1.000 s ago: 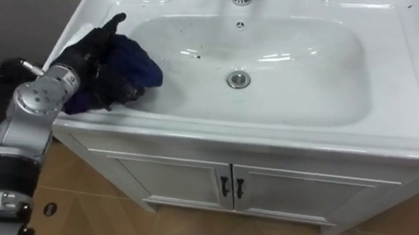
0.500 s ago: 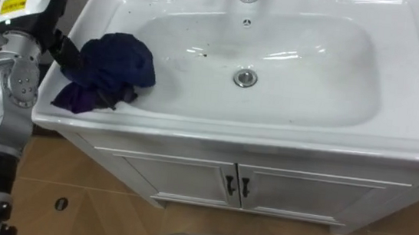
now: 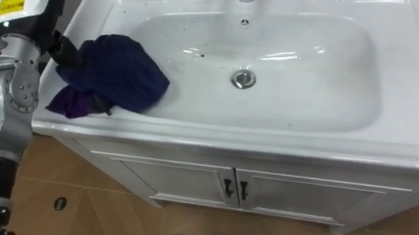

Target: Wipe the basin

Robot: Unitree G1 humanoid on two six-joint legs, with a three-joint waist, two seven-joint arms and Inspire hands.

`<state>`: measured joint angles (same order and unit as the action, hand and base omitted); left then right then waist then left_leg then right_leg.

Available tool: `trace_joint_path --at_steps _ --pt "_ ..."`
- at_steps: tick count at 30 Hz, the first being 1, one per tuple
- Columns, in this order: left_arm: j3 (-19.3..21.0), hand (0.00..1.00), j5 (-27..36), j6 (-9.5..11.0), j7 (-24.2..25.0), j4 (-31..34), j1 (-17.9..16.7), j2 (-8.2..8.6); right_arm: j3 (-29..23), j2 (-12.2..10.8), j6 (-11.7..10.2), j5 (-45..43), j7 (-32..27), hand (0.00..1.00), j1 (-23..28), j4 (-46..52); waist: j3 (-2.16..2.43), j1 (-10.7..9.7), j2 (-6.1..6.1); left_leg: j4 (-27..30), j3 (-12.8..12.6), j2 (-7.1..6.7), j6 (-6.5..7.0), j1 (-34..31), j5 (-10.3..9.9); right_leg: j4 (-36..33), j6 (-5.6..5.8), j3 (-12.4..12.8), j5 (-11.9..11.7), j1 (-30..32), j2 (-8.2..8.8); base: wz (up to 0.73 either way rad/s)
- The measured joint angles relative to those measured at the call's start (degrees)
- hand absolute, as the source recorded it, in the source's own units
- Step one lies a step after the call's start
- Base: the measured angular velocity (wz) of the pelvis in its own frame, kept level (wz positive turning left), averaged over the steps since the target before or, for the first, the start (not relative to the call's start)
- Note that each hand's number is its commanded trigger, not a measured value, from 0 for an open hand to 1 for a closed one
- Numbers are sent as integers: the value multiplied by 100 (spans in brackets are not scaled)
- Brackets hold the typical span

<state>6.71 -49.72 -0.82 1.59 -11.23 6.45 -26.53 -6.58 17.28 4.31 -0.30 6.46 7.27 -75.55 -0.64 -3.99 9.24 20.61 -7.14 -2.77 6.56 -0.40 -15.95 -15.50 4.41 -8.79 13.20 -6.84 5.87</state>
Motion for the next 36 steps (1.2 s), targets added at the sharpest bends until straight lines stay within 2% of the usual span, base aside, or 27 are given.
trace_joint_path --at_steps 3,9,11,15,18,20,26,28,30,36 --pt "0 0 23 51 -7 0 0 0 -38 16 0 1 12 0 -3 1 -3 13 -5 0 0 2 -1 3 0 -19 0 6 0 9 -2 0" --pt "97 0 193 207 -392 0 -70 0 -62 26 16 48 -6 0 55 -1 44 182 -1 20 -2 -1 0 13 0 -33 0 2 0 1 1 0" --pt "360 0 282 239 -651 0 -212 0 -158 11 20 52 -61 0 103 1 74 230 -9 19 1 0 0 33 0 -26 0 -5 0 -25 1 0" --pt "793 0 473 280 -1243 -21 -522 2 -167 10 8 43 -176 0 152 13 68 285 -26 -4 2 -2 -1 127 0 -42 0 -9 1 -113 3 0" --pt "1010 0 763 283 -1669 -23 -913 1 -163 11 11 46 -198 0 149 21 71 365 -65 9 10 -1 -3 129 -1 -53 0 -11 1 -104 4 0" --pt "1112 0 904 282 -1921 -27 -1095 9 -157 15 27 50 -205 0 197 21 82 524 -101 36 11 1 -2 95 -2 -40 0 -12 0 -88 5 0" --pt "1475 0 1147 266 -2485 -22 -1189 15 -137 -9 61 -2 -218 0 225 28 88 747 -163 79 137 -13 1 10 -1 -151 1 -96 -1 -23 10 11" --pt "1561 0 1256 266 -2596 -9 -1286 15 -124 -31 66 -10 -217 0 213 41 85 745 -169 93 198 -25 1 1 -1 -153 1 -163 -1 -50 12 15" --pt "1571 0 1505 254 -2660 -10 -1332 46 -75 -49 77 -135 -196 0 201 46 83 761 -172 95 232 -24 -1 -8 -1 -182 0 -247 -1 -38 14 13" --pt "1571 0 1870 249 -2908 -13 -1835 332 35 -130 86 -244 -159 0 168 124 80 831 -261 87 295 -13 -18 -16 -1 -221 -1 -409 1 -33 14 5"
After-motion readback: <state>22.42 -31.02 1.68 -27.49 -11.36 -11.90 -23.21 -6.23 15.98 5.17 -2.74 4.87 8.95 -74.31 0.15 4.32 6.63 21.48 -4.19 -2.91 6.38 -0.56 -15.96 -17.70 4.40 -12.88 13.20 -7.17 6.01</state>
